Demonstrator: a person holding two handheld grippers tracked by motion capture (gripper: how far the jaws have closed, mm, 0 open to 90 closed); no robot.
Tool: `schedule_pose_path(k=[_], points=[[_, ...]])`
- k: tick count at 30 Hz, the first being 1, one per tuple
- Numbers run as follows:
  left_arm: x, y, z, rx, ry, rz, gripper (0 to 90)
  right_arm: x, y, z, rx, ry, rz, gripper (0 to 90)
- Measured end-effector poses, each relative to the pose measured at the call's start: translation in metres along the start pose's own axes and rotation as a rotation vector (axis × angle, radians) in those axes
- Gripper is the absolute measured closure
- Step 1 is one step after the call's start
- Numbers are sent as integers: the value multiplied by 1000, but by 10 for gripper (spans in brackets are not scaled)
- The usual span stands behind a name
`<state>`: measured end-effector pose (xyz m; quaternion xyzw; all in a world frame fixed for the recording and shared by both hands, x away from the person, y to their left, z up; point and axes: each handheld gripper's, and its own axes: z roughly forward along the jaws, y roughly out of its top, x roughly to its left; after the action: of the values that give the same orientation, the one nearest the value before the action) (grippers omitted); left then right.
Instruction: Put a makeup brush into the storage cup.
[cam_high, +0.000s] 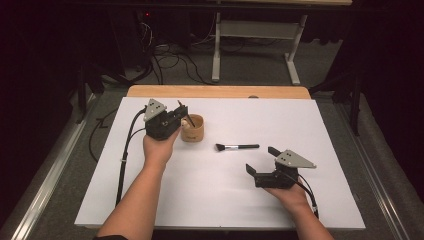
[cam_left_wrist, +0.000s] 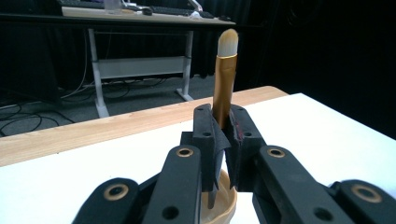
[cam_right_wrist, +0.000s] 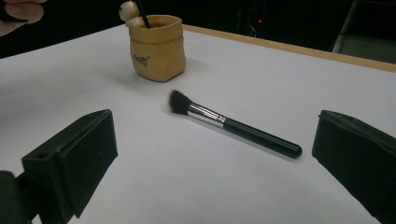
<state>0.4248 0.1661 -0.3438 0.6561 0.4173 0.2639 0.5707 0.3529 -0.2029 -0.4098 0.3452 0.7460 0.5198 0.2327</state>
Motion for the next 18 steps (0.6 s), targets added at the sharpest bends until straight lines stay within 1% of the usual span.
schedule_pose_path(k=[3,11,18], points=[[-1,-2,1,5,0,5,833,0,0,0,-11,1,-1,15],[1,-9,5,10,-8,2,833,0,1,-1,-11,2,3,15],[-2,-16,11,36,-8,4,832,0,1,-2,-15,1,3,15]])
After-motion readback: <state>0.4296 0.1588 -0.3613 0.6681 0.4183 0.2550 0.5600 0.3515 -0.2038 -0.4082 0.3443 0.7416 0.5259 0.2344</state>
